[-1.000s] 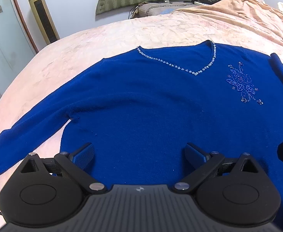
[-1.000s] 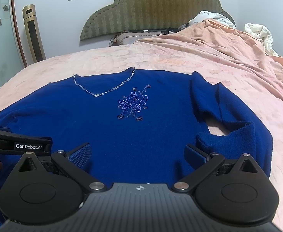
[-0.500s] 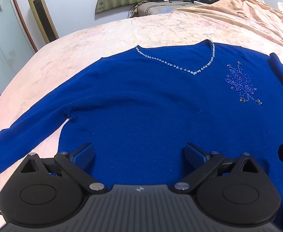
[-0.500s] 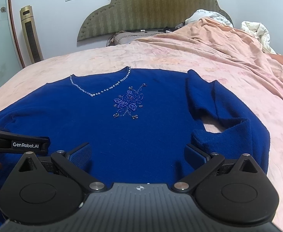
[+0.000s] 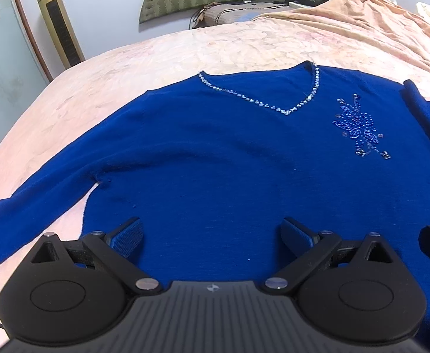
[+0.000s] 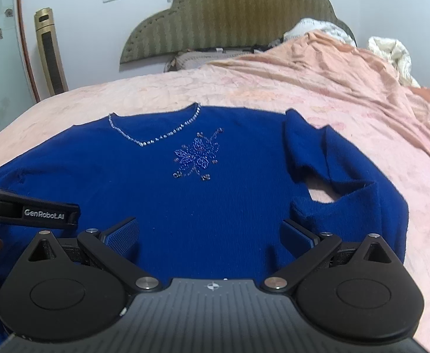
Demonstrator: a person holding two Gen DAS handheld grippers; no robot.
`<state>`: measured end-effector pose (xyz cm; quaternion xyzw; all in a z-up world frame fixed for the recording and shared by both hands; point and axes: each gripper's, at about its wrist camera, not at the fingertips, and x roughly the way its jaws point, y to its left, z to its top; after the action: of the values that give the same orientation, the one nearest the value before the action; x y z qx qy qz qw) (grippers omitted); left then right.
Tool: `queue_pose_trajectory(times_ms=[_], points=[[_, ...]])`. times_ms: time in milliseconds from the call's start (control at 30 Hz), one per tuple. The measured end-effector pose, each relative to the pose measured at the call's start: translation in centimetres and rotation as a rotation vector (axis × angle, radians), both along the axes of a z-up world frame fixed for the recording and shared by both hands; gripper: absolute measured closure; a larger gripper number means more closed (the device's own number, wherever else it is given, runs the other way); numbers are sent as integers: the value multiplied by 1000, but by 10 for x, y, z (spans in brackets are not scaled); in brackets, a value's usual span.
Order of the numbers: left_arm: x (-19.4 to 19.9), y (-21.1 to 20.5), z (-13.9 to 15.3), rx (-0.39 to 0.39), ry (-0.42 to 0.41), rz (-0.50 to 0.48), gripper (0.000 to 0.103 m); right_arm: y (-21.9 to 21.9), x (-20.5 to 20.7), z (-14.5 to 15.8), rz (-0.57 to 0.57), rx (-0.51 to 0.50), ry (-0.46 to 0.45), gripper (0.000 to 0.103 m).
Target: Fold small clothes
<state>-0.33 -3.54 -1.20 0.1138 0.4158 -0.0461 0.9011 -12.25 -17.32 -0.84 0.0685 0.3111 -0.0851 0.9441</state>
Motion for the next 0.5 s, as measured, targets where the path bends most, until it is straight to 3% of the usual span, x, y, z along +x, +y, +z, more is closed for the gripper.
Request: queue_pose_trajectory(times_ms=[267,333,467,500], points=[[0,-7,2,2,2,-19,2,-2,-20,-2,-10,-172,-9,0],[0,-10,1,5,9,-29,2,-11,-22,-4,-17,-145,-1,0],[-2,-13,1,10,11,-49,2,-34,-22,-10,-13,21,6,1],[-3,-14,2,13,8,-52,2,-37,-22,-11,-33,17,10,2]])
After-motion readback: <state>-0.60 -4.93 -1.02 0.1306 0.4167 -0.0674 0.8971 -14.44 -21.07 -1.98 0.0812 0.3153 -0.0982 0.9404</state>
